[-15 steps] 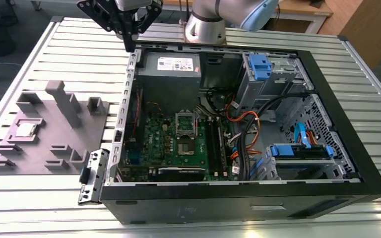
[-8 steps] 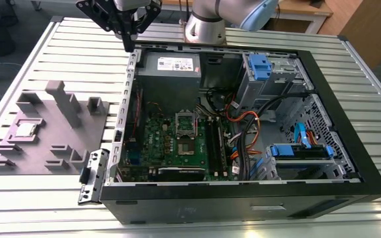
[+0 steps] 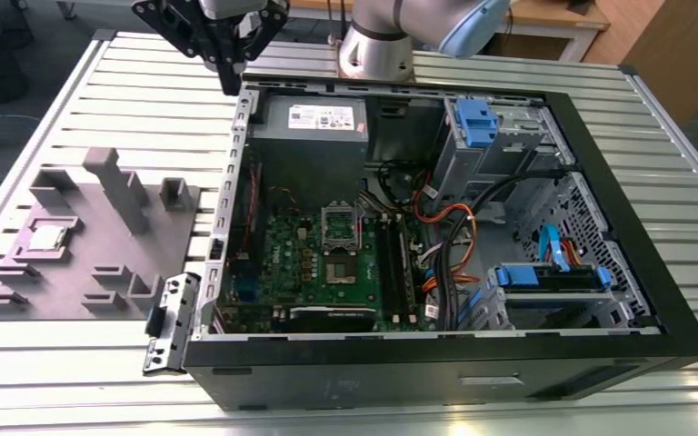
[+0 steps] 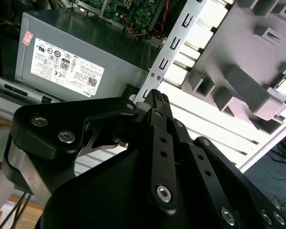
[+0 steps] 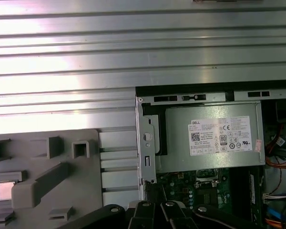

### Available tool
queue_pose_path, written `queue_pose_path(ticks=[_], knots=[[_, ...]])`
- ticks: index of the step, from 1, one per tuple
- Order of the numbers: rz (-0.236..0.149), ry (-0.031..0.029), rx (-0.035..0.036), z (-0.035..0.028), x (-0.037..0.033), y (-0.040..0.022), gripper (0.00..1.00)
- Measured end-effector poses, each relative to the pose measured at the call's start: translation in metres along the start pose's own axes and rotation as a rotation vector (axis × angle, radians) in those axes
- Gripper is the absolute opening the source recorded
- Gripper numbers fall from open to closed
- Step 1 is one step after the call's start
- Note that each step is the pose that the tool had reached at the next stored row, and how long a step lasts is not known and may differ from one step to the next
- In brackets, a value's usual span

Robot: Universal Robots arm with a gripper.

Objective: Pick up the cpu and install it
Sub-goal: 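Reach for the cpu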

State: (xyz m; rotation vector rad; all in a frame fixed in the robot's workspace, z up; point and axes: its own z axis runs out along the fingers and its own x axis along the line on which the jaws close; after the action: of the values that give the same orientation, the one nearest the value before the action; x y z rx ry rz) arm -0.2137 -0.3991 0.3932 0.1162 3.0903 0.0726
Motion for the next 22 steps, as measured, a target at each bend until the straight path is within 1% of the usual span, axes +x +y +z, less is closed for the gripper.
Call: queue_pose_path(ticks=[1,3,14,17,22], knots=[[0.000,0.0001,0.0000,0.0000,0.0000,0.0000,0.11],[0.000,0.0001,0.0001,-0.0003,0.0042,-0.0003,0.11],[0.000,0.0001,0.0000,-0.0002,0.0052,-0.0004,0.11],[0.000,0.0001,0.0001,0.0000,0.0095,-0.0008,0.11],[0.000,0.0001,0.0001,0.0007,0.0215,-0.0017,0.11]])
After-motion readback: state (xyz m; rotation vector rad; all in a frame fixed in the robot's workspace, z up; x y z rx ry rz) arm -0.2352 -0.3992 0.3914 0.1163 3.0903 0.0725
